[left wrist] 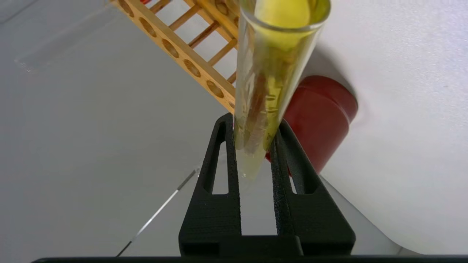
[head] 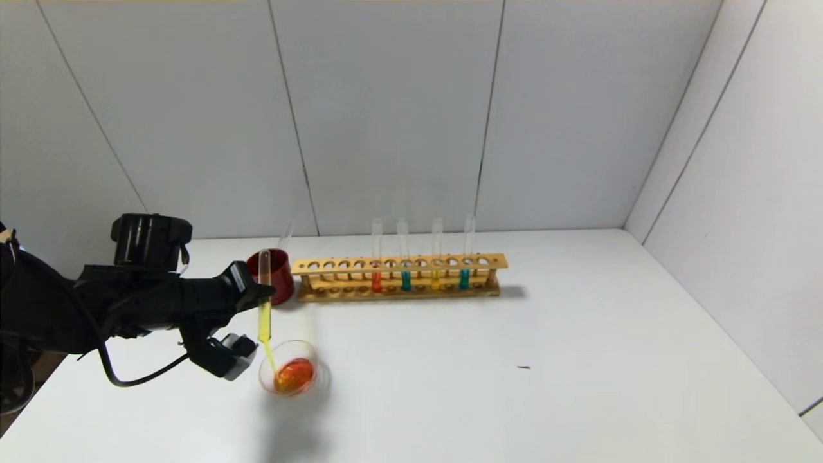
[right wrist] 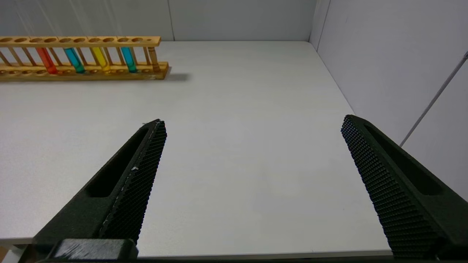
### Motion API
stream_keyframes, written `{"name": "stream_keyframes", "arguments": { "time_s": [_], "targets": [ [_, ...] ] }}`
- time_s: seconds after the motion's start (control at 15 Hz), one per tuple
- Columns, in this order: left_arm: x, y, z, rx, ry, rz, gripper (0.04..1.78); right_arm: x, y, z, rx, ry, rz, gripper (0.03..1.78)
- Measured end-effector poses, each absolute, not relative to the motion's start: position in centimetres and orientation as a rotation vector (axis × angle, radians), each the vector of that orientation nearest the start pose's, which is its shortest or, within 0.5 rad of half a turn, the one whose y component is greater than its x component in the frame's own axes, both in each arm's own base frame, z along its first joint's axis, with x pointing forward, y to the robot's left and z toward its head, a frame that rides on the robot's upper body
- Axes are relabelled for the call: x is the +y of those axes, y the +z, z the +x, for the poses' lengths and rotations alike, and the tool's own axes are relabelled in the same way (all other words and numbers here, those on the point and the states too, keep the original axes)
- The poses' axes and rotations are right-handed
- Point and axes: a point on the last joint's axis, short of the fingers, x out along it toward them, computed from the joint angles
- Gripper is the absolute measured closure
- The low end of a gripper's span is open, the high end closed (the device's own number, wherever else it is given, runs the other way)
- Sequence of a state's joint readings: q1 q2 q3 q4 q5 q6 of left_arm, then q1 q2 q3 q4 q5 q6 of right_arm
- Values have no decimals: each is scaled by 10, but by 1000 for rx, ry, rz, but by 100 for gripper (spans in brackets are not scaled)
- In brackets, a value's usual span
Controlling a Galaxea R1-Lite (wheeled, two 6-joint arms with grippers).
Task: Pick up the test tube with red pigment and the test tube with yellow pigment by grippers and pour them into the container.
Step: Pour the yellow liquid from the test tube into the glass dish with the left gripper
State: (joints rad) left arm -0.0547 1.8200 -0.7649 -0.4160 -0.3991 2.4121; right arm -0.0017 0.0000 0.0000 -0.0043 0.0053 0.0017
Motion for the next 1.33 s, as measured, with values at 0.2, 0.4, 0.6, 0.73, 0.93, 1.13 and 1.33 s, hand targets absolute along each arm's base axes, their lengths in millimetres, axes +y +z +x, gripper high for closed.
{"name": "stream_keyframes", "arguments": {
  "time_s": [0.2, 0.4, 0.6, 0.73, 0.93, 1.13, 1.33],
  "targets": [
    [-30, 118, 307, -242, -931, 2168, 152, 0, 76, -23, -4, 4, 1, 6],
    [-31, 120, 307, -268, -924, 2203, 152, 0, 76, -23, -4, 4, 2, 6],
    [-31, 124, 307, -275, -911, 2211, 152, 0, 76, -23, -4, 4, 1, 6],
    [-31, 126, 307, -285, -904, 2227, 152, 0, 76, -23, -4, 4, 2, 6],
    [-31, 129, 307, -304, -892, 2262, 152, 0, 76, -23, -4, 4, 2, 6],
    [-32, 129, 307, -308, -890, 2265, 152, 0, 76, -23, -4, 4, 2, 6],
    [-32, 133, 309, -329, -872, 2317, 152, 0, 76, -23, -4, 4, 1, 6]
  ]
}}
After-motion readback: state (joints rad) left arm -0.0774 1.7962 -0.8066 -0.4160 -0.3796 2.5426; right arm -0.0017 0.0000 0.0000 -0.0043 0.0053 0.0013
